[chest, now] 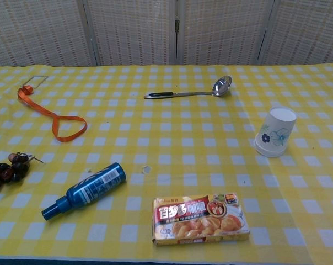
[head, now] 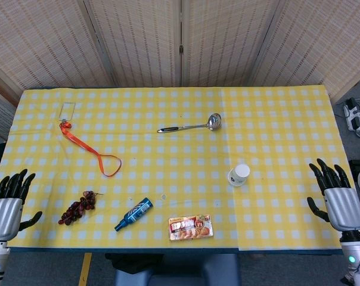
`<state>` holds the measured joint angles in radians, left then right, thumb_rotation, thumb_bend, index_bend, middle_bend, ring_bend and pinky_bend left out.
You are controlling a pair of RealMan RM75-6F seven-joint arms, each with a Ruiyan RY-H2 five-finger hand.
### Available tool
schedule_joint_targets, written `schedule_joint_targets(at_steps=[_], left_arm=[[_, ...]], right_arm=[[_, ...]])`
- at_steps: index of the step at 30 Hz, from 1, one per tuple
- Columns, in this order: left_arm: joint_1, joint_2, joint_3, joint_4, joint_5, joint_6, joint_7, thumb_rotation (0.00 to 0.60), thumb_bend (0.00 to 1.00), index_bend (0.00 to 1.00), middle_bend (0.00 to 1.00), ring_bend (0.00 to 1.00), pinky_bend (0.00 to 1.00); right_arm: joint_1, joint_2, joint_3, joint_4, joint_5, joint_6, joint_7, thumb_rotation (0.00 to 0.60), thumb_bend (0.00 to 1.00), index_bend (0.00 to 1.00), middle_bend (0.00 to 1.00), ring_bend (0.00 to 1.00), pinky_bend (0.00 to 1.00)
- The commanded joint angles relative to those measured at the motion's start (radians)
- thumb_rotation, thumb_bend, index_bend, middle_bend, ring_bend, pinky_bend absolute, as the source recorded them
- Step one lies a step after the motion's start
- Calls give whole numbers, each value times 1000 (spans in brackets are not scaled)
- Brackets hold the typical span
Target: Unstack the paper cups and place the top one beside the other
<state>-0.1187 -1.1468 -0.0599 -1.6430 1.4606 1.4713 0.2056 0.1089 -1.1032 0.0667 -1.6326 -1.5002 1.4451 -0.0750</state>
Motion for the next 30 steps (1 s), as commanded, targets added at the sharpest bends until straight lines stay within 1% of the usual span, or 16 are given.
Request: schedule_joint_targets(at_steps=[1, 12, 19, 30], left_arm=[[0, 0, 0, 1, -1, -2, -1, 600, 256, 0, 23, 0, 0], [0, 2, 4, -4, -5, -6, -4, 600, 256, 1, 23, 0, 0], [0, 7, 5, -8, -4, -9, -10, 600, 256, 1, 23, 0, 0], [2, 12, 9, -12, -5, -11, -17, 600, 257, 3, 23, 0, 0]], right_arm=[[1, -1, 0, 0, 1, -3, 0, 600, 408, 59, 35, 118, 43], [7, 7, -4, -7, 2, -16, 1, 600, 408, 59, 35, 125, 43], [30, 28, -1, -32, -8, -43, -18, 600, 408, 58, 35, 131, 44], [113, 50, 21, -88, 4, -152, -44, 600, 408, 47, 35, 123, 39]])
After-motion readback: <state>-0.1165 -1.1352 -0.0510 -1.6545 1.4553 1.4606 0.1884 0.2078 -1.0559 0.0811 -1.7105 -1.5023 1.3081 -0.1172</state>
